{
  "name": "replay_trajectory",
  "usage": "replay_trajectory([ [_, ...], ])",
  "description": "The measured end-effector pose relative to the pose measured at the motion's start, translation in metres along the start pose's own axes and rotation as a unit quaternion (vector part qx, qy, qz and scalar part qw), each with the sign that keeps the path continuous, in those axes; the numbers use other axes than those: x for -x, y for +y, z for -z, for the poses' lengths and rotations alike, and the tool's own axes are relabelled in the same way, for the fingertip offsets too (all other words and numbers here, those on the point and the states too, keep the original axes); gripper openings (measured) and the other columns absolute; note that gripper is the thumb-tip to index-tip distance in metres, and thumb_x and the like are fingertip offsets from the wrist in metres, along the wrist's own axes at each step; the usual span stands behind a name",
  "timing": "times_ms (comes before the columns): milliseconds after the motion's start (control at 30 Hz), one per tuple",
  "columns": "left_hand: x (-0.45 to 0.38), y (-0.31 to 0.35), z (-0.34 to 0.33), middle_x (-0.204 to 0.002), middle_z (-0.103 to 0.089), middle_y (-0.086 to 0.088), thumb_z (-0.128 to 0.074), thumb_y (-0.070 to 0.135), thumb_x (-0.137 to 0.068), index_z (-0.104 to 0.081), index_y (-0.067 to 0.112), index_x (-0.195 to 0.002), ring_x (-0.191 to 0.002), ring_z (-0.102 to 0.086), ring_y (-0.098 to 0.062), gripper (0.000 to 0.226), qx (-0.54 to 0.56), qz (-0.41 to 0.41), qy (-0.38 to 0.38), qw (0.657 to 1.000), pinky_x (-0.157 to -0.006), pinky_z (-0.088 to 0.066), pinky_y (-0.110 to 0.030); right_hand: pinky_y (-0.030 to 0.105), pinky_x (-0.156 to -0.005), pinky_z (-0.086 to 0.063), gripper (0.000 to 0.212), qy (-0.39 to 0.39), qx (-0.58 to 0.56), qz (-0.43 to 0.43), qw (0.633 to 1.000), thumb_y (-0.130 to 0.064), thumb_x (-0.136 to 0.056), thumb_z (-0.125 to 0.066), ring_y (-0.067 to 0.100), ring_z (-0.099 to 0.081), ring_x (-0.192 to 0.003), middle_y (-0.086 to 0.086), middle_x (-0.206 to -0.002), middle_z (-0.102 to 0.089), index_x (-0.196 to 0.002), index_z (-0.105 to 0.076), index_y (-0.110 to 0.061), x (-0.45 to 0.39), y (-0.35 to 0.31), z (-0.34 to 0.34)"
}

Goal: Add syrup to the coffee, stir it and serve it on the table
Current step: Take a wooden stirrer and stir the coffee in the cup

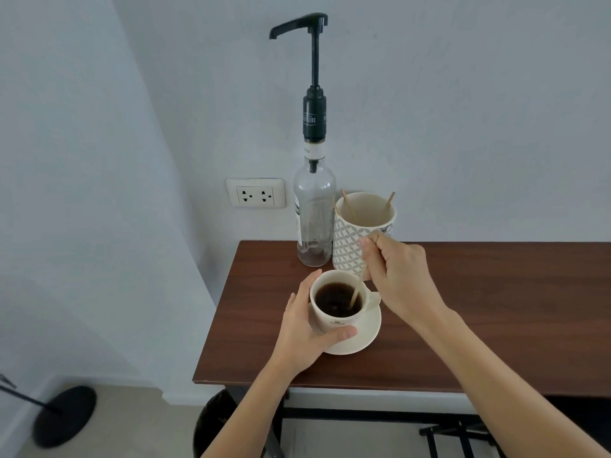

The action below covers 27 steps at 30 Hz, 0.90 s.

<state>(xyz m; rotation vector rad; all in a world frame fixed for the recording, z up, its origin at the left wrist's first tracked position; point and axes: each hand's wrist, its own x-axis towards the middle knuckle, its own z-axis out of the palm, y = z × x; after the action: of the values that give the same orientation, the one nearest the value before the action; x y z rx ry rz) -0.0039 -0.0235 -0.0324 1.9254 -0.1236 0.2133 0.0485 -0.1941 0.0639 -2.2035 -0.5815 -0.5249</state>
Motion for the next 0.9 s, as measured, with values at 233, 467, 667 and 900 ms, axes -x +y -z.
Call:
replay_trajectory([
  [233,-0.001,-0.001,0.0,-0.138,-0.059,0.027,-0.092,0.049,-0.062,-0.035,0.071,-0.133,-0.137,-0.052,-0.01,0.094,-0.003,0.001,0.002,1.0,-0.118,-0.038,-0.056,0.043,-0.061,-0.052,0.031,-0.003,-0.003,0.008,1.0,-0.019,-0.103,-0.05,0.027,-0.062,-0.054,0.009,-0.058,-0.066,-0.075,-0.055,-0.005,0.0,-0.007,-0.004],
  [467,-0.001,-0.002,0.0,-0.139,-0.06,0.024,-0.092,0.046,-0.063,-0.036,0.067,-0.135,-0.137,-0.053,-0.013,0.095,0.0,0.004,0.001,1.0,-0.117,-0.039,-0.057,0.018,-0.06,-0.053,0.03,-0.021,-0.051,-0.004,0.998,-0.021,-0.102,-0.052,0.013,-0.067,-0.061,0.0,-0.058,-0.069,-0.072,-0.057,-0.016,0.005,-0.011,-0.008],
  [667,0.0,-0.002,0.0,-0.14,-0.058,0.027,-0.093,0.047,-0.063,-0.036,0.069,-0.135,-0.138,-0.051,-0.009,0.094,-0.004,0.004,0.006,1.0,-0.118,-0.038,-0.056,0.045,-0.049,-0.049,0.032,0.022,0.034,0.03,0.999,-0.018,-0.102,-0.05,0.029,-0.053,-0.045,0.01,-0.051,-0.057,-0.071,-0.043,-0.015,-0.002,0.002,0.002],
  [900,-0.001,-0.005,-0.001,-0.139,-0.057,0.028,-0.094,0.045,-0.062,-0.035,0.067,-0.136,-0.138,-0.05,-0.011,0.097,-0.012,0.015,0.003,1.0,-0.117,-0.041,-0.055,0.029,-0.059,-0.051,0.031,0.014,-0.016,0.002,1.0,-0.021,-0.103,-0.05,0.02,-0.064,-0.055,0.008,-0.059,-0.068,-0.078,-0.059,-0.004,0.003,-0.001,-0.009],
])
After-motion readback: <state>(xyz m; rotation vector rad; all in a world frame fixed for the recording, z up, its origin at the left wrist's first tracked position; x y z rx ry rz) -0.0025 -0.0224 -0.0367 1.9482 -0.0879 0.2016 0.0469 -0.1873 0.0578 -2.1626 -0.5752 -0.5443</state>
